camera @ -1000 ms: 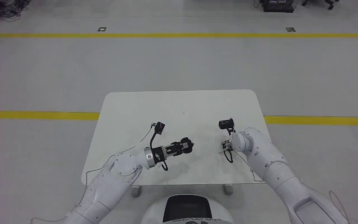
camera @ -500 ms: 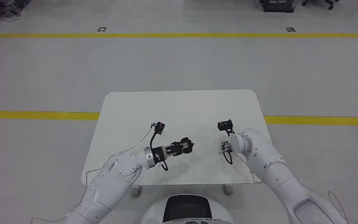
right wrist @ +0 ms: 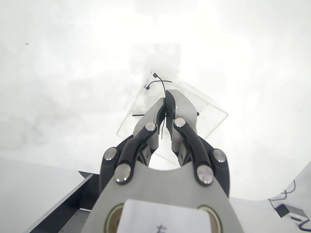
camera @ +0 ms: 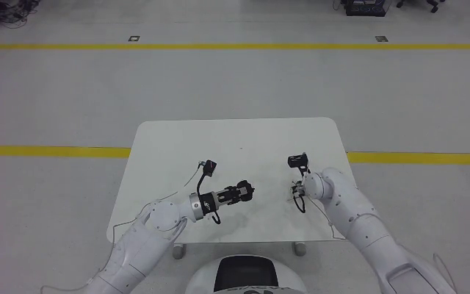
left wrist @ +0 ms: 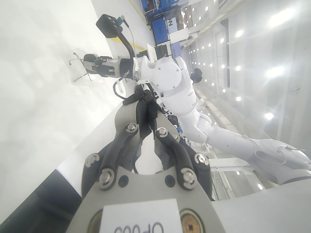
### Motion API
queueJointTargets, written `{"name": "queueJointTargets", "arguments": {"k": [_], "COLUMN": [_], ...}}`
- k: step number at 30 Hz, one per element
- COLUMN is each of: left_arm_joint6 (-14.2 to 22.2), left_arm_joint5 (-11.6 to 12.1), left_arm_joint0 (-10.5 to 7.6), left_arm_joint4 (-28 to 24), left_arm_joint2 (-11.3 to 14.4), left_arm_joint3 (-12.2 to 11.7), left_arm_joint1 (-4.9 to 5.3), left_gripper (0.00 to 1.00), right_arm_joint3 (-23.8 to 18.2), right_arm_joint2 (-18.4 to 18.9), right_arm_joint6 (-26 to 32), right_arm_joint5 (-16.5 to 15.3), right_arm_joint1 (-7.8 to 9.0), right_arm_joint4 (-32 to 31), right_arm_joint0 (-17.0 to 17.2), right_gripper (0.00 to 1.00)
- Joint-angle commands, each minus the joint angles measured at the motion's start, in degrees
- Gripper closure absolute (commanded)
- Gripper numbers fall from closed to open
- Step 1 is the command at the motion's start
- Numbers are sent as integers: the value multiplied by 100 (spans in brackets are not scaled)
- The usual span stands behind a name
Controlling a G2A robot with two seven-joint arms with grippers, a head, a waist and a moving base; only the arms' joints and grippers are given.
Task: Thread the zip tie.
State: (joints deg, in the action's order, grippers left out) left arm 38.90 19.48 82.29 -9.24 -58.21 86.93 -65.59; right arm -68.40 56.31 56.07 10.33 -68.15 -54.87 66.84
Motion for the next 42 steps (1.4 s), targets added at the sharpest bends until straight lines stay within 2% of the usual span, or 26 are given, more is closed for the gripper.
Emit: {"name": "queueJointTargets", "arguments": {"k": [1, 8, 11, 12, 21, 22, 25, 27, 30, 37, 40, 42], "left_arm_joint6": [0, 0, 0, 0, 0, 0, 0, 0, 0, 0, 0, 0], "left_arm_joint5": [0, 0, 0, 0, 0, 0, 0, 0, 0, 0, 0, 0], "left_arm_joint0": [0, 0, 0, 0, 0, 0, 0, 0, 0, 0, 0, 0], "left_arm_joint4": [0, 0, 0, 0, 0, 0, 0, 0, 0, 0, 0, 0], "left_arm_joint2": [0, 0, 0, 0, 0, 0, 0, 0, 0, 0, 0, 0], "left_arm_joint3": [0, 0, 0, 0, 0, 0, 0, 0, 0, 0, 0, 0], "left_arm_joint1": [0, 0, 0, 0, 0, 0, 0, 0, 0, 0, 0, 0], "left_gripper": [100, 100, 100, 100, 100, 100, 100, 100, 100, 100, 100, 100], "right_arm_joint3": [-326, -1599, -1988, -2048, -2048, -2085, -2172, -2246, -2261, -2668, -2735, -2735], "right_arm_joint2": [258, 1344, 1753, 1815, 1815, 1843, 2215, 2459, 2717, 2577, 2498, 2498], "right_arm_joint6": [-70, -517, -787, -836, -836, -1006, -1529, -1941, -2465, -3284, -3342, -3342], "right_arm_joint5": [-44, -396, -694, -776, -776, -832, -1619, -2245, -2981, -2981, -2981, -2981], "right_arm_joint1": [76, 336, 407, 419, 419, 413, 451, 500, 546, 716, 819, 819], "right_arm_joint4": [30, 445, 778, 822, 822, 929, 1601, 1652, 1831, 2151, 2232, 2232], "right_arm_joint0": [218, 1270, 1712, 1778, 1778, 1815, 2181, 2482, 2855, 3287, 3298, 3298], "right_gripper": [100, 100, 100, 100, 100, 100, 100, 100, 100, 100, 100, 100]}}
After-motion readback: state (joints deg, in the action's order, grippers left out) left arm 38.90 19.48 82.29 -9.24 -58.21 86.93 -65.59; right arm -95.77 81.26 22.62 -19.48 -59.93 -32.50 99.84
